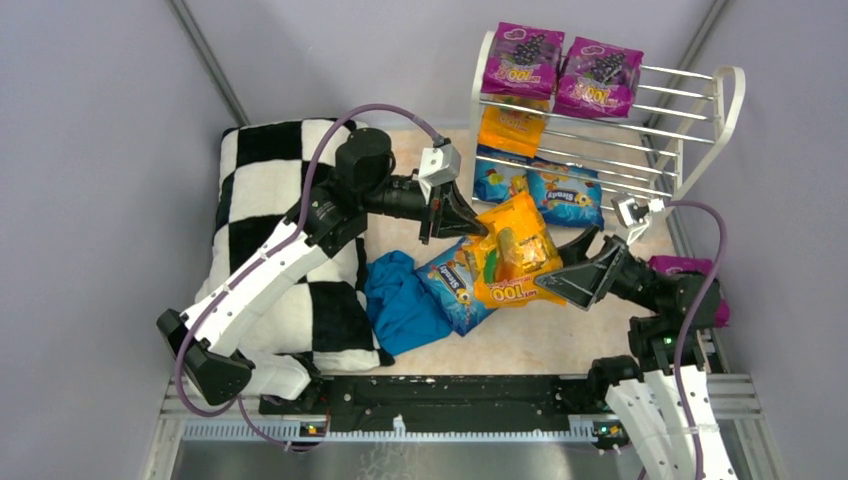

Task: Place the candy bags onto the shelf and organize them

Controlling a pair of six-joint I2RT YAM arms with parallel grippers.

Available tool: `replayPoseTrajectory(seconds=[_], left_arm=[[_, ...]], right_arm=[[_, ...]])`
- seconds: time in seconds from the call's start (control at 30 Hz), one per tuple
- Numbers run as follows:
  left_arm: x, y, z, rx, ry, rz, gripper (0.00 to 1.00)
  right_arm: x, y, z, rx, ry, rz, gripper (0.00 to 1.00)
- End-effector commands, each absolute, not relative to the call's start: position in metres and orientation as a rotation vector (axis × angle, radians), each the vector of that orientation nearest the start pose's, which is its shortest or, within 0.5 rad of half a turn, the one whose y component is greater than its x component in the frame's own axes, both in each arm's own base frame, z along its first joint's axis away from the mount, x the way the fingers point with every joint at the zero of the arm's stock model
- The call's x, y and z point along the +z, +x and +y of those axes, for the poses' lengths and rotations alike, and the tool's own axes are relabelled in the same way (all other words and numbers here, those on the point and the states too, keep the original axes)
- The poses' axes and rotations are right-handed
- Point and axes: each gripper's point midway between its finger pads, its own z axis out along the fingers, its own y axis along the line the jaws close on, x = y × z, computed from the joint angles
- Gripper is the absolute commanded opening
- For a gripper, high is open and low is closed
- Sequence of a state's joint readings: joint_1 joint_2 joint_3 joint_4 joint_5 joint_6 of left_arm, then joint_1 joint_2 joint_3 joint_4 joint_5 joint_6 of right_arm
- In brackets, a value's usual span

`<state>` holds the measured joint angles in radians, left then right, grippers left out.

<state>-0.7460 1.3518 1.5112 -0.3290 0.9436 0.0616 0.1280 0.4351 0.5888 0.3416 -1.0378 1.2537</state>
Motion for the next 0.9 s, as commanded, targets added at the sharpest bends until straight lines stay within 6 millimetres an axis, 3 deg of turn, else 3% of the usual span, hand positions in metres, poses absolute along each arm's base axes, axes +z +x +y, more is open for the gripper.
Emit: replayPoseTrajectory(seconds=[0.0,0.23,0.4,0.57,0.7,0.8,0.87], left_arm=[[0.433,0.193,-0.358,-1.267,1.201,1.202,0.0],[0.441,0.211,-0.36,-1.283,1.023,1.286,0.0],[0.43,0.23,-0.358,-1.234,0.949,1.363,0.0],[0.422,0.24,-0.35,-1.263,0.932,1.419,0.0],[0.412,0.26,-0.341,-1.318,0.872,1.539,0.0],[0.399,0.274,-0.337,-1.342,0.834,1.637,0.0],[0.393,0.278,-0.333,-1.363,0.821,1.67,0.09]], right_arm=[[0.36,0.135,0.184,1.567,-0.267,1.504,0.98],[0.344,0.161,0.185,1.615,-0.175,1.494,0.98],[0.356,0.161,0.187,1.681,-0.182,1.433,0.89],[0.355,0.163,0.185,1.71,-0.135,1.415,0.74],[0.357,0.167,0.183,1.752,-0.077,1.399,0.56],[0.356,0.175,0.184,1.778,-0.04,1.411,0.31],[0.353,0.183,0.183,1.788,0.001,1.421,0.19]])
